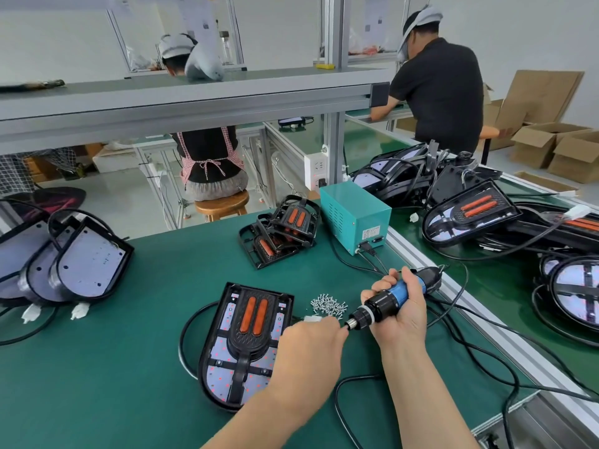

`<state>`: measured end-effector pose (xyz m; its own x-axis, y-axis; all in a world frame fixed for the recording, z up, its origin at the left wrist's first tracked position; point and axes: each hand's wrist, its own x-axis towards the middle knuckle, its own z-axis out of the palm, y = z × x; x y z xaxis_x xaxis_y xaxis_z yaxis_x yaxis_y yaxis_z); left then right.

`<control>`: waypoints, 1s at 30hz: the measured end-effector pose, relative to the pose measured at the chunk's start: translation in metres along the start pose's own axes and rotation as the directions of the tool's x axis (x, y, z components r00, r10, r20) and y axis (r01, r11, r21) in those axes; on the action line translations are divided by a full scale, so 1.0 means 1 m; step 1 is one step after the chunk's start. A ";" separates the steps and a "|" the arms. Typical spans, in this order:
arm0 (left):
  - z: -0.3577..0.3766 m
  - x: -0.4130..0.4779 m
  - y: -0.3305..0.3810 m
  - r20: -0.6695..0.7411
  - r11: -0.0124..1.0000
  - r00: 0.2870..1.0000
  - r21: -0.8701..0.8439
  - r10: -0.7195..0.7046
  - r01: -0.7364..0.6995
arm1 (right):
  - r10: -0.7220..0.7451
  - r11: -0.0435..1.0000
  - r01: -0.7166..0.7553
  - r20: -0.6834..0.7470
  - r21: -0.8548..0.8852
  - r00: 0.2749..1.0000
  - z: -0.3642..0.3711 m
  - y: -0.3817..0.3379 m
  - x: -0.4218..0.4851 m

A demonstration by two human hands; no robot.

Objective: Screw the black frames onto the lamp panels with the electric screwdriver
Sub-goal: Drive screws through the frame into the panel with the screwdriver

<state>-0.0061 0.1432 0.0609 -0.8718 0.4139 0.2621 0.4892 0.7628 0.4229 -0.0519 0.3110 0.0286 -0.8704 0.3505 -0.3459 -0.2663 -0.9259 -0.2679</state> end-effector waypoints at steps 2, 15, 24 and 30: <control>0.002 -0.004 -0.006 -0.074 0.934 0.952 0.231 0.297 -0.273 | 0.001 1.000 -0.001 -0.009 -0.015 1.000 0.000 0.001 0.000; -0.010 -0.004 -0.001 0.603 0.311 0.720 -0.651 -0.343 0.693 | -0.008 0.990 -0.005 -0.091 -0.137 0.996 0.001 0.006 -0.003; 0.003 -0.019 0.000 -0.121 0.964 0.973 0.203 0.198 -0.171 | -0.186 0.916 0.054 -0.301 -0.397 0.935 0.011 0.020 -0.022; 0.010 -0.021 -0.006 -0.201 0.933 0.955 0.331 0.216 -0.142 | -0.289 0.842 0.097 -0.291 -0.531 0.912 0.014 0.024 -0.034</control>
<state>0.0089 0.1345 0.0441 -0.7221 0.4607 0.5161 0.5717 0.8175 0.0701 -0.0343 0.2745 0.0469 -0.5959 0.6284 -0.5000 -0.0888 -0.6703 -0.7367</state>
